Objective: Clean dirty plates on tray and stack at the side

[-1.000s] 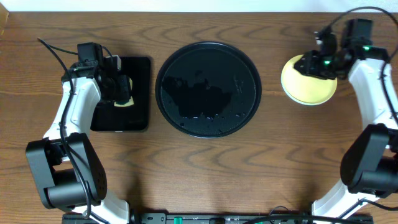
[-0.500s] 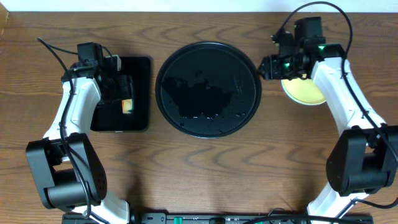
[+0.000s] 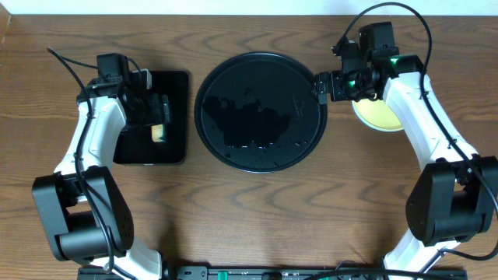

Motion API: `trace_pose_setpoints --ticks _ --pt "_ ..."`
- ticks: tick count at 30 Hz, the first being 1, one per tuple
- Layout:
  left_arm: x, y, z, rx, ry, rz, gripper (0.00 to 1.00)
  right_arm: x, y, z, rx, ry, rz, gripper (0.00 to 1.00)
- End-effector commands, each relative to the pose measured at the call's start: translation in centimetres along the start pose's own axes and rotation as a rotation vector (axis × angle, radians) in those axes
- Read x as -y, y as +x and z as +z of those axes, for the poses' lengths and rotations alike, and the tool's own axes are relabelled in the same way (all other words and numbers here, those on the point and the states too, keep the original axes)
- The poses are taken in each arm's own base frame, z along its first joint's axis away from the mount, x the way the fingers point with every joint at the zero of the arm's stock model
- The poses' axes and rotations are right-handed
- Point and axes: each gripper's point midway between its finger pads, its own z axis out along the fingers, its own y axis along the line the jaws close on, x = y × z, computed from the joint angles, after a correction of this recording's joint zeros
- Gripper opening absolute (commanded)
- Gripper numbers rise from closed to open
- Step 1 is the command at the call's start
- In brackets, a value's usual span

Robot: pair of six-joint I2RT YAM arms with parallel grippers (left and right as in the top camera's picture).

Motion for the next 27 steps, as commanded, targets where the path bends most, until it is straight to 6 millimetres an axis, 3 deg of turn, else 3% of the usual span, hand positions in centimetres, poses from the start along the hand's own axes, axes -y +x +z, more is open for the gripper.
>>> trace_pose_setpoints --ticks 1,7,8,18,22,25,27 --pt "-0.4 0.5 0.5 -0.020 -0.011 0.000 0.83 -0.3 0.5 0.4 -0.015 0.002 -0.011 0.99" --pt "-0.4 0.5 0.5 -0.020 -0.011 0.000 0.85 -0.3 0.5 0.4 -0.015 0.002 -0.012 0.99" --pt "-0.4 0.5 0.5 -0.020 -0.011 0.000 0.90 -0.3 0.5 0.4 -0.015 0.002 -0.012 0.99" --pt "-0.4 0.5 0.5 -0.020 -0.011 0.000 0.91 -0.2 0.5 0.4 -0.015 0.003 -0.011 0.99" --pt "-0.4 0.5 0.5 -0.020 -0.011 0.000 0.91 -0.9 -0.5 -2.6 0.051 0.025 -0.032 0.99" --pt "-0.4 0.5 0.5 -0.020 -0.011 0.000 0.91 -1.0 -1.3 -7.1 0.139 0.099 -0.053 0.99" --pt "-0.4 0.5 0.5 -0.020 -0.011 0.000 0.91 -1.3 -2.2 -11.1 0.243 0.150 -0.085 0.99"
